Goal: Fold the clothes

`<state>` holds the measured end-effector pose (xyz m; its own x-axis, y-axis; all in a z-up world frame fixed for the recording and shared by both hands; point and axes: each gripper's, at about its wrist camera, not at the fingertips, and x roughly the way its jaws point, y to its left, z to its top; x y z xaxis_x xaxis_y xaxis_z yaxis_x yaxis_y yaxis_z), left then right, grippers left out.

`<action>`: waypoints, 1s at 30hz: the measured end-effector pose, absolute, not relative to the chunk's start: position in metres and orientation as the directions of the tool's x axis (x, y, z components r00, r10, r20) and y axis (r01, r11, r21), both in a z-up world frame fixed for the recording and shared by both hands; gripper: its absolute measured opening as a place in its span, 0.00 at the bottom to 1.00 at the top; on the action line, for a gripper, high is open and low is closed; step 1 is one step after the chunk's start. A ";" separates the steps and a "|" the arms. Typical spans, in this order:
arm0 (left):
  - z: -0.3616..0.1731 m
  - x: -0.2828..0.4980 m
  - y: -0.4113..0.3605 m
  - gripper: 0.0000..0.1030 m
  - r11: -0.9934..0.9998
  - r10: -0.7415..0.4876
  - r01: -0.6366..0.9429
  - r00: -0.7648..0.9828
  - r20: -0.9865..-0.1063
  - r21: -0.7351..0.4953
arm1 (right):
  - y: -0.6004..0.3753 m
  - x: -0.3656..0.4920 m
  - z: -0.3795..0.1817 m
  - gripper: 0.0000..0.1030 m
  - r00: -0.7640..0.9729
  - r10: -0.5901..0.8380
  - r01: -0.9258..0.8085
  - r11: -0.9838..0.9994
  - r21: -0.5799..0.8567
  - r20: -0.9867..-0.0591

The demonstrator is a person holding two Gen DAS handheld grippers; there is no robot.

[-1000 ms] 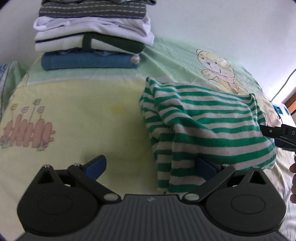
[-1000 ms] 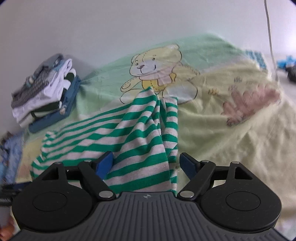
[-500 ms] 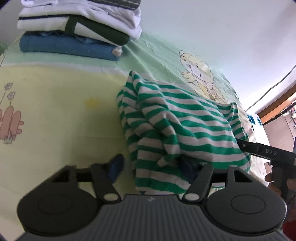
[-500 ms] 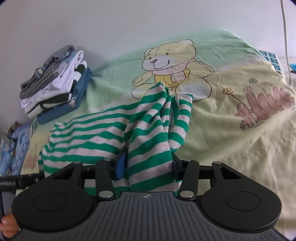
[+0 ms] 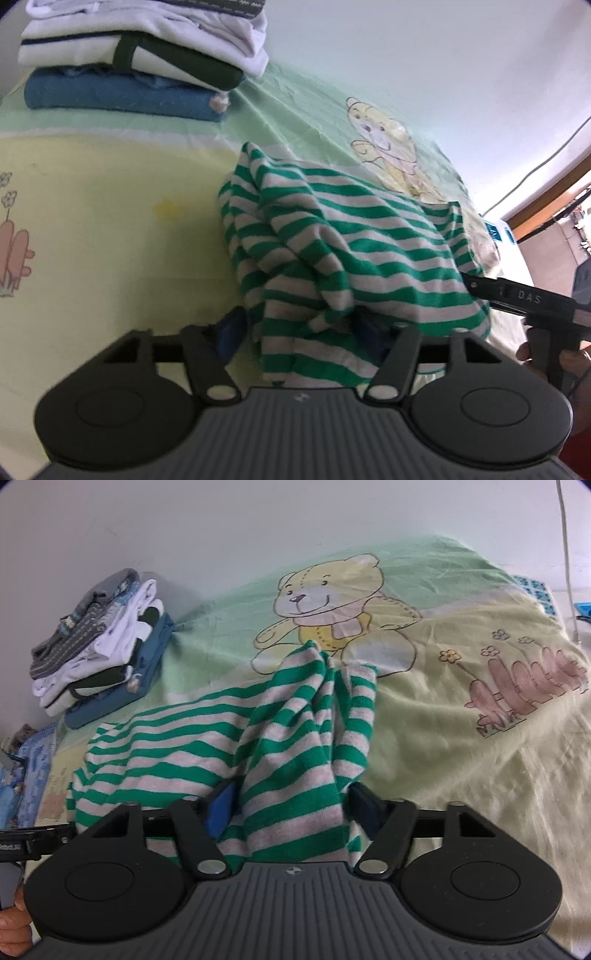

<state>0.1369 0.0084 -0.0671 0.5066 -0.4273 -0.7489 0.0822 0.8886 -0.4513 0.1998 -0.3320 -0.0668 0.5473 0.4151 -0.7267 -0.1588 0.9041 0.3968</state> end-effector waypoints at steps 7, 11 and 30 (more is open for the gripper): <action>-0.065 0.133 0.026 0.80 0.861 -0.465 0.077 0.522 -0.715 -0.503 | -0.334 0.199 -0.066 0.59 0.540 0.428 -0.160 0.898 0.411 -0.725; -0.051 0.136 0.023 0.94 0.857 -0.478 0.119 0.550 -0.685 -0.502 | -0.335 0.200 -0.063 0.61 0.535 0.427 -0.156 0.898 0.411 -0.729; -0.078 0.171 0.002 0.91 0.926 -0.345 0.086 0.589 -0.731 -0.368 | -0.313 0.192 -0.056 0.13 0.661 0.329 -0.248 0.944 0.217 -0.674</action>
